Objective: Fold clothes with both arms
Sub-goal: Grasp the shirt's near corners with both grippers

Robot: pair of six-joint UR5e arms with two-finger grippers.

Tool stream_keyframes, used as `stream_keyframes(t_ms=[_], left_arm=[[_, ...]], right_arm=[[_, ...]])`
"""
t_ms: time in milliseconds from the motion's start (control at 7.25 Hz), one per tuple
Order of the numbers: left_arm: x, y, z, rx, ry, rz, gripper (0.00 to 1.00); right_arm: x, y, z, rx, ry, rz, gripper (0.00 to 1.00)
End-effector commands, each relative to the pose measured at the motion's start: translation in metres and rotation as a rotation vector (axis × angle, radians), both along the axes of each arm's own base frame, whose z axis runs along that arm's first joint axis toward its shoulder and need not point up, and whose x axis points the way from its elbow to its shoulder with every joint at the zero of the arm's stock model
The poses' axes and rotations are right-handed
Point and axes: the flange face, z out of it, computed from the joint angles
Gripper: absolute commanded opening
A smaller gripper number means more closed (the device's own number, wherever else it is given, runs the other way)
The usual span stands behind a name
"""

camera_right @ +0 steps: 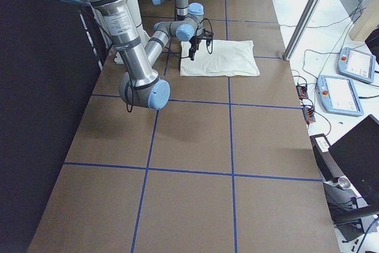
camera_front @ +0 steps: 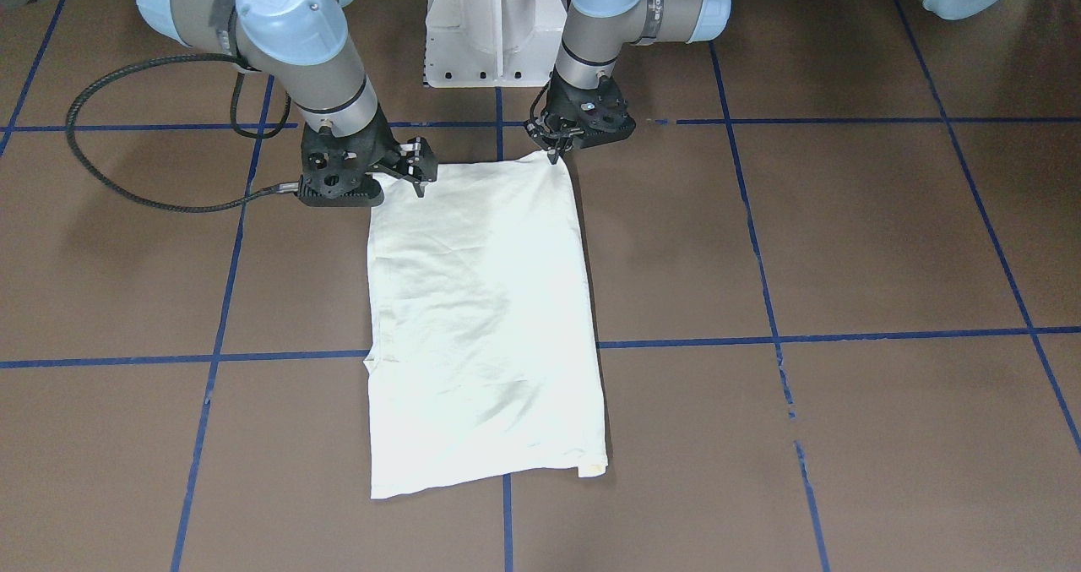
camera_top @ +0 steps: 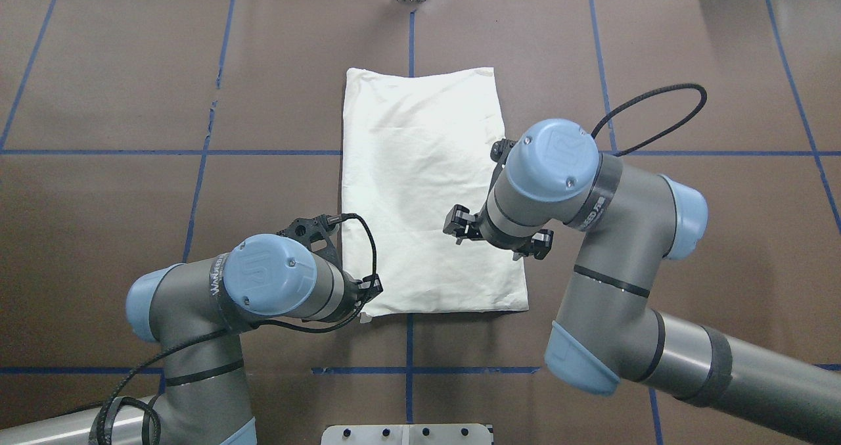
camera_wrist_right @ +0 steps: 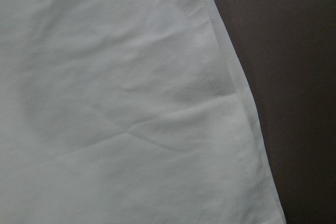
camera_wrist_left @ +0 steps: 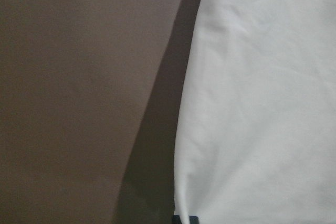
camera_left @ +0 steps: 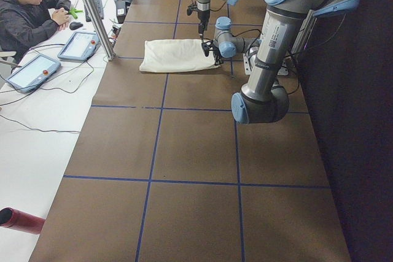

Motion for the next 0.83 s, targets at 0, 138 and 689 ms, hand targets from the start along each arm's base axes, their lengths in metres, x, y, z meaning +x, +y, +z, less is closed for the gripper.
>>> stream_keyframes(t_ms=[0, 138, 689], left_arm=[[0.0, 0.001, -0.001, 0.001, 0.001, 0.003, 0.0], [0.0, 0.0, -0.001, 0.001, 0.001, 0.001, 0.0], [0.0, 0.0, 0.0, 0.001, 0.0, 0.001, 0.0]], right_arm=[[-0.03, 0.039, 0.031, -0.1, 0.039, 0.14, 1.0], [-0.031, 0.042, 0.034, -0.148, 0.046, 0.181, 1.0], [-0.049, 0.054, 0.057, -0.165, 0.098, 0.193, 1.0]])
